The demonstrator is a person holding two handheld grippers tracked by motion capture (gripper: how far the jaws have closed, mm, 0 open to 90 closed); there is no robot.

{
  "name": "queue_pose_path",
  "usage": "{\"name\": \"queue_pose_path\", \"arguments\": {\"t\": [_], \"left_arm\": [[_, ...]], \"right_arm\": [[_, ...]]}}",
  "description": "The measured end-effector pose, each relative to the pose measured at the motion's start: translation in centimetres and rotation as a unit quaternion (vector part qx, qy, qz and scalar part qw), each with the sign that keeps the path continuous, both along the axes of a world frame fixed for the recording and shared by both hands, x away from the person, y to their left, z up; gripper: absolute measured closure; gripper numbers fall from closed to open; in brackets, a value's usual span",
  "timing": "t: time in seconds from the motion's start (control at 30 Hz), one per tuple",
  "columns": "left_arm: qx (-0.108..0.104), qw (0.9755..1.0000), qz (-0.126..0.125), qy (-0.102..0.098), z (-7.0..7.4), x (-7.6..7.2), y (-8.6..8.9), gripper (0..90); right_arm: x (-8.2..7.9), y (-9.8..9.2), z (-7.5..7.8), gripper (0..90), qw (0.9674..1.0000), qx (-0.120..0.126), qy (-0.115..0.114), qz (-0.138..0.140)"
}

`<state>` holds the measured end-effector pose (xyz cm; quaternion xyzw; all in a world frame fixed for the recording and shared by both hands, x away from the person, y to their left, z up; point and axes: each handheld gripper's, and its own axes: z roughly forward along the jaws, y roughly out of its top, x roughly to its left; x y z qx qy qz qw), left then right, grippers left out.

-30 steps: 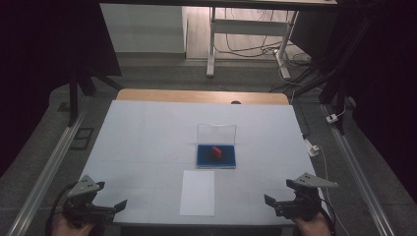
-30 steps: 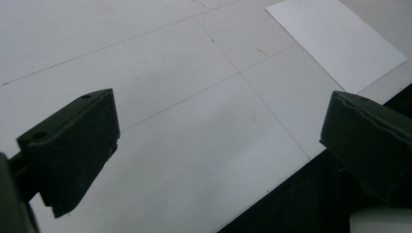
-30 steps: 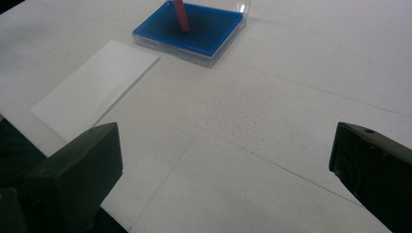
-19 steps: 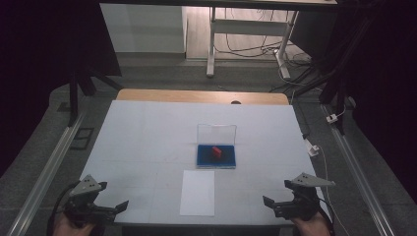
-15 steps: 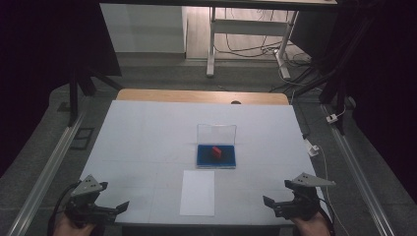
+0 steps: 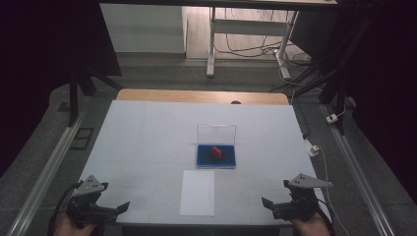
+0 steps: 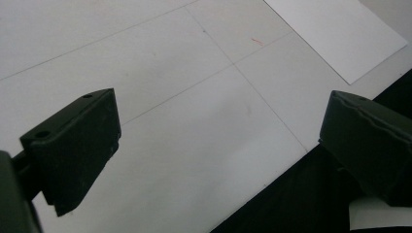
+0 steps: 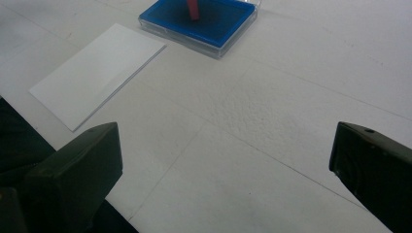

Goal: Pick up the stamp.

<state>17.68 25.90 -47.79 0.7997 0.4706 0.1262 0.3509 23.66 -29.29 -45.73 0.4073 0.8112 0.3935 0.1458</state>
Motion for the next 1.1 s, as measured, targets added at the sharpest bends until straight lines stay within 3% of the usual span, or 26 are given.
{"name": "queue_pose_path", "arguments": {"t": [0.07, 0.5, 1.1], "left_arm": [[-0.002, 1.0000, 0.000, 0.001, 0.0, 0.0, 0.0, 1.8], [-0.001, 1.0000, -0.003, 0.006, 0.0, 0.1, -0.1, 2.3], [-0.009, 0.9999, -0.003, 0.008, -0.1, 0.2, 0.1, 2.2]], "right_arm": [[0.0, 0.2, 0.2, 0.0, 0.9999, 0.010, -0.002, 0.004], [0.2, 0.8, 0.5, 0.0, 0.9997, 0.010, -0.012, 0.017], [1.5, 2.7, 0.5, 0.0, 0.9988, -0.001, -0.024, 0.043]]}}
